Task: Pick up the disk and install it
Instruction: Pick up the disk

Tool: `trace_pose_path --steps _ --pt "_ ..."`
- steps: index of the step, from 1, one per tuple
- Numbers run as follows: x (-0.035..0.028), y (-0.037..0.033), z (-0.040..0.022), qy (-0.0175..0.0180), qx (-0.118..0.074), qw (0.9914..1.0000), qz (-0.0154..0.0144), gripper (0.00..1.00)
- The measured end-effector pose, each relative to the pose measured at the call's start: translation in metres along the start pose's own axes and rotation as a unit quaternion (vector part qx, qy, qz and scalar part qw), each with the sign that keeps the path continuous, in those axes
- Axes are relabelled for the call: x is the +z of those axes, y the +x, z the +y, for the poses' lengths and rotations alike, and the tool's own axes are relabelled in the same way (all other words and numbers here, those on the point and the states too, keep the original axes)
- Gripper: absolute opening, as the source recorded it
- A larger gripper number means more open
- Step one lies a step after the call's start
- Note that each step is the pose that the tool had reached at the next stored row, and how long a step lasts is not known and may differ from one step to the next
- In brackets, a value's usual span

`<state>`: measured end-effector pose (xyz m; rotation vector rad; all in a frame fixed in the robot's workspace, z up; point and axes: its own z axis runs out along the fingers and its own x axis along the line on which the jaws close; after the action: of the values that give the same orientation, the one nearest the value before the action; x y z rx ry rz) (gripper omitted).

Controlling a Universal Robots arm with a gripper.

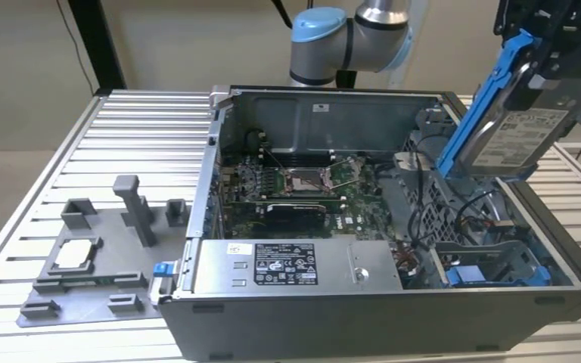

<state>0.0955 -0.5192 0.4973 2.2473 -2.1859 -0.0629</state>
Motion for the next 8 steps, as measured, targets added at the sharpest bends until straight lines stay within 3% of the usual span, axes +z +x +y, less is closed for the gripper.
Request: trace_pose_path --steps 8 --pt "-0.0004 0.0163 0.0005 0.0000 0.009 0.99996 -0.0008 0.00"
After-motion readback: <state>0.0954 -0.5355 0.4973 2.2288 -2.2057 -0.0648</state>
